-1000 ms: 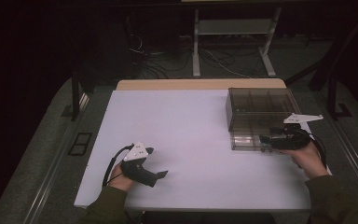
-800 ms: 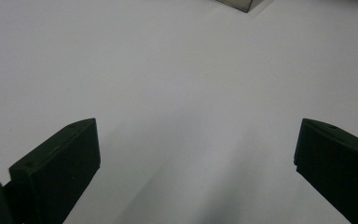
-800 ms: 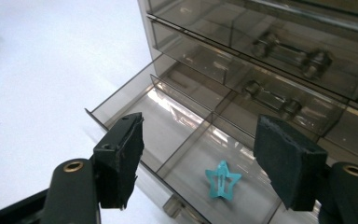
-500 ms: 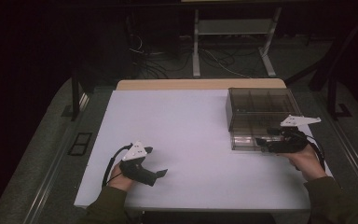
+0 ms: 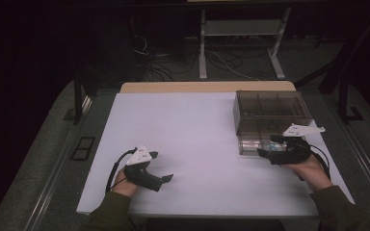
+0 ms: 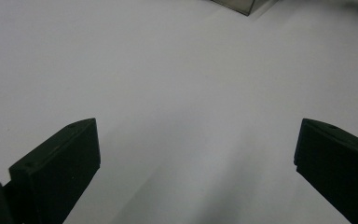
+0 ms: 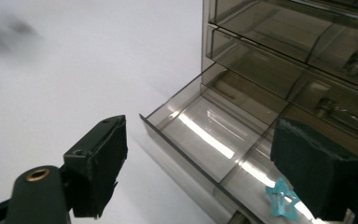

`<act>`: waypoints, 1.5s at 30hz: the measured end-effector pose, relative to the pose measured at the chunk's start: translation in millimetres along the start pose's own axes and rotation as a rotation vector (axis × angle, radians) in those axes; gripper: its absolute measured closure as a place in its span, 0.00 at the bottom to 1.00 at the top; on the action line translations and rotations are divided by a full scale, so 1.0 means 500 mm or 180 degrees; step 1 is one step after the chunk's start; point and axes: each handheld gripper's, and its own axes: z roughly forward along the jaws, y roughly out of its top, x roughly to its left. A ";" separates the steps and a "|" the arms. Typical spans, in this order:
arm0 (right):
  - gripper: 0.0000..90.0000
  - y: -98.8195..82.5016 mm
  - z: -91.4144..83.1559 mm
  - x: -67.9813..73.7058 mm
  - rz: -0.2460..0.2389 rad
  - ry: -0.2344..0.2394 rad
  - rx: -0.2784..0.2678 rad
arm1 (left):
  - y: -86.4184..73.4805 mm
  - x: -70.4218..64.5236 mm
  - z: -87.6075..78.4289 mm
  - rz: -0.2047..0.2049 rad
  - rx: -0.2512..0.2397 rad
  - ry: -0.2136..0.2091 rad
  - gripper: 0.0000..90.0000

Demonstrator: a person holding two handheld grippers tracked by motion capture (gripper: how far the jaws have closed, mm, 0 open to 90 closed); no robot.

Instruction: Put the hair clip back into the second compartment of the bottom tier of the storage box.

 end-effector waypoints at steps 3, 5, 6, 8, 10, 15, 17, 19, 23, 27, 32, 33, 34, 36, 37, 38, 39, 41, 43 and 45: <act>0.20 -0.001 -0.001 0.004 -0.0011 0.0003 0.0011 | 0.000 0.000 0.000 0.0014 0.0015 -0.0006 0.00; 0.14 -0.003 0.000 0.009 -0.0013 -0.0003 -0.0025 | 0.000 -0.001 0.000 0.0020 0.0016 -0.0010 0.00; 0.14 -0.005 0.000 0.012 -0.0015 -0.0002 -0.0038 | 0.000 -0.001 0.000 0.0021 0.0017 -0.0011 0.00; 0.14 -0.009 0.001 0.020 -0.0024 0.0014 -0.0023 | 0.000 -0.001 0.000 0.0020 0.0012 -0.0010 0.00; 0.13 -0.013 0.000 0.026 -0.0020 0.0027 -0.0028 | 0.000 -0.001 0.000 0.0022 0.0017 -0.0011 0.00; 0.13 -0.020 -0.001 0.038 -0.0022 0.0075 -0.0010 | 0.000 -0.001 0.000 0.0023 0.0014 -0.0016 0.00; 0.13 -0.021 -0.002 0.041 -0.0039 0.0063 -0.0009 | 0.000 -0.001 0.000 0.0023 0.0015 -0.0018 0.00; 0.14 -0.024 -0.004 0.045 -0.0043 0.0072 -0.0032 | 0.000 -0.003 0.001 0.0012 0.0002 -0.0021 0.00; 0.14 -0.035 -0.005 0.052 -0.0031 0.0120 -0.0024 | 0.000 -0.003 0.001 0.0010 0.0004 -0.0023 0.00; 0.14 -0.043 -0.007 0.059 -0.0015 0.0136 0.0004 | 0.001 -0.002 -0.001 0.0002 0.0007 -0.0012 0.00; 0.14 -0.054 -0.005 0.068 -0.0013 0.0144 -0.0002 | 0.001 -0.001 0.000 -0.0015 -0.0011 0.0001 0.00; 0.14 -0.057 -0.005 0.071 -0.0004 0.0161 0.0017 | 0.001 -0.001 0.000 -0.0009 -0.0008 0.0004 0.00; 0.14 -0.058 -0.004 0.073 -0.0003 0.0161 0.0014 | 0.000 -0.001 0.000 -0.0010 -0.0009 0.0003 0.00; 0.14 -0.063 -0.003 0.075 -0.0013 0.0179 0.0026 | 0.001 -0.001 0.000 -0.0004 -0.0003 0.0009 0.00; 0.14 -0.065 -0.003 0.076 -0.0006 0.0191 0.0030 | 0.001 -0.001 0.000 -0.0005 -0.0002 0.0016 0.00; 0.14 -0.067 -0.004 0.078 -0.0013 0.0190 0.0022 | 0.000 -0.001 0.000 -0.0010 0.0000 0.0023 0.00; 0.14 -0.068 -0.005 0.079 -0.0021 0.0197 0.0004 | 0.000 -0.001 0.000 0.0005 -0.0001 0.0026 0.00; 0.14 -0.071 -0.008 0.081 -0.0022 0.0206 -0.0029 | 0.000 -0.001 0.000 -0.0014 -0.0015 0.0025 0.00; 0.14 -0.073 -0.008 0.085 -0.0021 0.0200 -0.0048 | 0.000 -0.001 0.000 -0.0014 -0.0005 0.0030 0.00; 0.14 -0.076 -0.007 0.088 -0.0020 0.0196 -0.0038 | 0.000 -0.001 -0.001 0.0009 0.0020 0.0021 0.00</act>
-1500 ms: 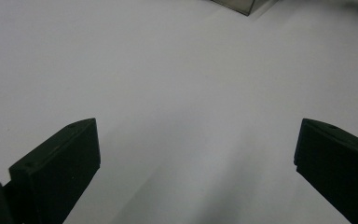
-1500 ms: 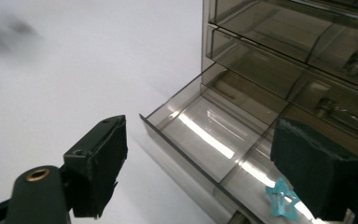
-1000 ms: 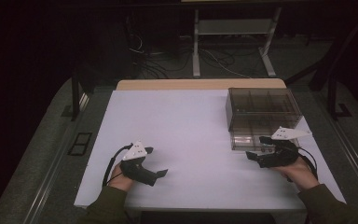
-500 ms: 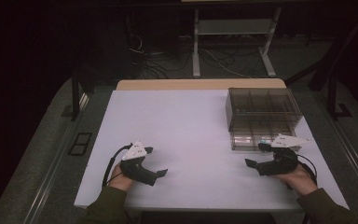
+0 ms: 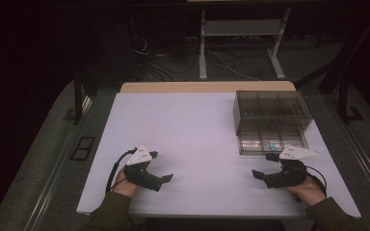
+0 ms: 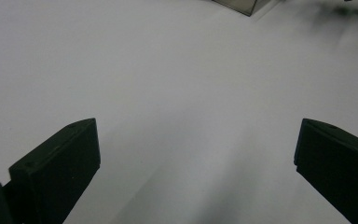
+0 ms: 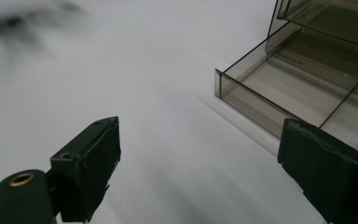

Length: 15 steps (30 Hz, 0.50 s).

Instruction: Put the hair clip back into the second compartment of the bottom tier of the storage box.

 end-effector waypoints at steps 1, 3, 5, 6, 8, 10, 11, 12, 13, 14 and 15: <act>0.14 -0.002 0.000 0.001 -0.0006 -0.0003 0.0014 | 0.000 0.000 0.000 0.0006 -0.0002 -0.0003 0.00; 0.14 -0.004 0.001 0.004 -0.0014 0.0002 0.0019 | 0.000 0.000 0.000 0.0008 0.0002 -0.0009 0.00; 0.14 -0.006 0.001 0.006 -0.0018 -0.0003 0.0024 | 0.000 -0.001 0.001 0.0011 -0.0006 -0.0013 0.00; 0.14 -0.007 0.001 0.007 -0.0024 -0.0004 0.0024 | 0.000 -0.001 0.002 0.0005 -0.0009 -0.0018 0.00; 0.14 -0.008 0.001 0.007 -0.0043 -0.0014 0.0022 | -0.001 -0.002 0.002 0.0003 -0.0007 -0.0022 0.00; 0.14 -0.010 0.001 0.009 -0.0047 -0.0011 0.0021 | -0.001 -0.001 0.002 0.0006 -0.0004 -0.0025 0.00; 0.14 -0.010 0.001 0.009 -0.0048 -0.0009 0.0027 | -0.001 -0.001 0.003 -0.0002 -0.0012 -0.0028 0.00; 0.14 -0.011 0.001 0.010 -0.0057 -0.0007 0.0028 | -0.001 -0.001 0.003 -0.0005 -0.0013 -0.0026 0.00; 0.14 -0.011 0.001 0.010 -0.0074 -0.0011 0.0024 | -0.001 -0.001 0.003 -0.0002 -0.0009 -0.0023 0.00; 0.14 -0.012 0.001 0.011 -0.0078 -0.0015 0.0021 | -0.001 -0.001 0.003 -0.0002 -0.0009 -0.0024 0.00; 0.14 -0.013 0.001 0.011 -0.0081 -0.0010 0.0016 | -0.001 -0.001 0.003 -0.0003 -0.0010 -0.0026 0.00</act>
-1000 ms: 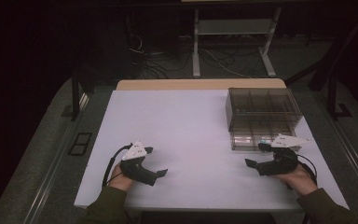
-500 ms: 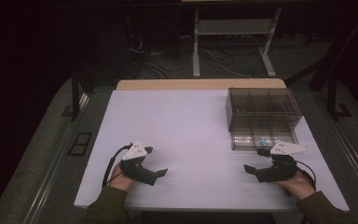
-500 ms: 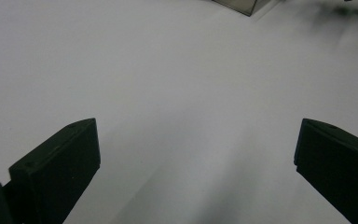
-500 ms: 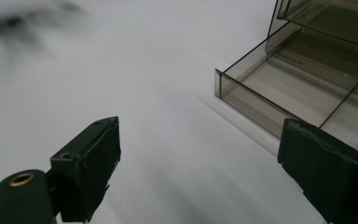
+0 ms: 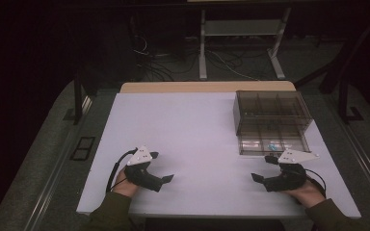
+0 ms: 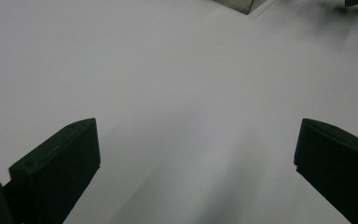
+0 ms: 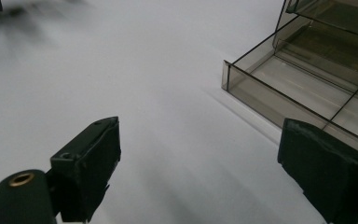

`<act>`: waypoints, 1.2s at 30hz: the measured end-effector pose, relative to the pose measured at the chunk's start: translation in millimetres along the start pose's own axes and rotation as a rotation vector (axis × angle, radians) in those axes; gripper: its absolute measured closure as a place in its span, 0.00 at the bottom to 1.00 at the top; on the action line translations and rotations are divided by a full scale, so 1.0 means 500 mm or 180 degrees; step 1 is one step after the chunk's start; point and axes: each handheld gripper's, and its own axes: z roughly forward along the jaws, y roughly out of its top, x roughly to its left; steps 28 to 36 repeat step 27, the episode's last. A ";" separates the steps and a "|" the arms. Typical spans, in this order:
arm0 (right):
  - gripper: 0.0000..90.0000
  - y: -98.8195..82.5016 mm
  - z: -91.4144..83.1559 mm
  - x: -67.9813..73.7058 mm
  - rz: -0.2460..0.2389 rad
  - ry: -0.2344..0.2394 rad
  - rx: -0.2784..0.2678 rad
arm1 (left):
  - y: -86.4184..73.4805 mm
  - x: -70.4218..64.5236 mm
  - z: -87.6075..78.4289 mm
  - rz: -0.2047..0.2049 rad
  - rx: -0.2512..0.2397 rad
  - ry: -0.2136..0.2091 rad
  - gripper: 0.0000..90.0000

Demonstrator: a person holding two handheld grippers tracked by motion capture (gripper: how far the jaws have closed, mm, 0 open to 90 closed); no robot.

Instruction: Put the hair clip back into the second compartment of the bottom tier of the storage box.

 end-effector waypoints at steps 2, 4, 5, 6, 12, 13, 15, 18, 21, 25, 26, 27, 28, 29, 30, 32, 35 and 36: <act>0.14 -0.001 0.000 0.001 -0.0009 -0.0001 0.0002 | 0.000 0.000 0.000 0.0004 0.0005 0.0002 0.00; 0.14 -0.002 0.001 0.001 -0.0017 0.0003 0.0013 | 0.000 -0.001 0.000 0.0000 0.0002 0.0000 0.00; 0.14 -0.003 0.001 0.002 -0.0019 0.0006 0.0020 | 0.000 0.000 0.000 0.0015 0.0015 -0.0001 0.00; 0.14 -0.003 0.001 0.002 -0.0020 0.0009 0.0020 | 0.000 0.000 0.000 0.0016 0.0014 -0.0002 0.00; 0.14 -0.004 0.002 0.002 -0.0043 0.0017 0.0033 | -0.001 0.000 0.001 0.0006 0.0008 -0.0005 0.00; 0.14 -0.005 0.003 0.002 -0.0043 0.0020 0.0032 | -0.001 -0.001 0.001 0.0003 0.0008 -0.0007 0.00; 0.14 -0.005 0.003 0.002 -0.0050 0.0015 0.0043 | -0.001 -0.001 0.001 0.0004 0.0009 -0.0011 0.00; 0.14 -0.006 0.004 0.002 -0.0062 0.0017 0.0055 | -0.001 -0.001 0.002 -0.0002 0.0016 -0.0010 0.00; 0.14 -0.006 0.004 0.002 -0.0063 0.0019 0.0061 | -0.001 -0.001 0.002 -0.0001 0.0012 -0.0014 0.00; 0.14 -0.006 0.006 0.003 -0.0072 0.0013 0.0086 | -0.001 -0.001 0.002 0.0005 0.0019 -0.0019 0.00; 0.14 -0.006 0.006 0.003 -0.0073 0.0013 0.0083 | -0.001 -0.001 0.003 0.0005 0.0017 -0.0018 0.00; 0.14 -0.006 0.005 0.003 -0.0075 0.0014 0.0073 | -0.001 -0.001 0.003 0.0008 0.0017 -0.0018 0.00; 0.14 -0.006 0.005 0.003 -0.0075 0.0014 0.0073 | -0.001 -0.001 0.003 0.0008 0.0017 -0.0018 0.00; 0.14 -0.006 0.005 0.003 -0.0075 0.0014 0.0073 | -0.001 -0.001 0.003 0.0008 0.0017 -0.0018 0.00; 0.14 -0.006 0.005 0.003 -0.0075 0.0014 0.0073 | -0.001 -0.001 0.003 0.0008 0.0017 -0.0018 0.00; 0.14 -0.006 0.005 0.003 -0.0075 0.0014 0.0073 | -0.001 -0.001 0.003 0.0008 0.0017 -0.0018 0.00; 0.14 -0.006 0.005 0.003 -0.0075 0.0014 0.0073 | -0.001 -0.001 0.003 0.0008 0.0017 -0.0018 0.00; 0.14 -0.006 0.005 0.003 -0.0075 0.0014 0.0073 | -0.001 -0.001 0.003 0.0008 0.0017 -0.0018 0.00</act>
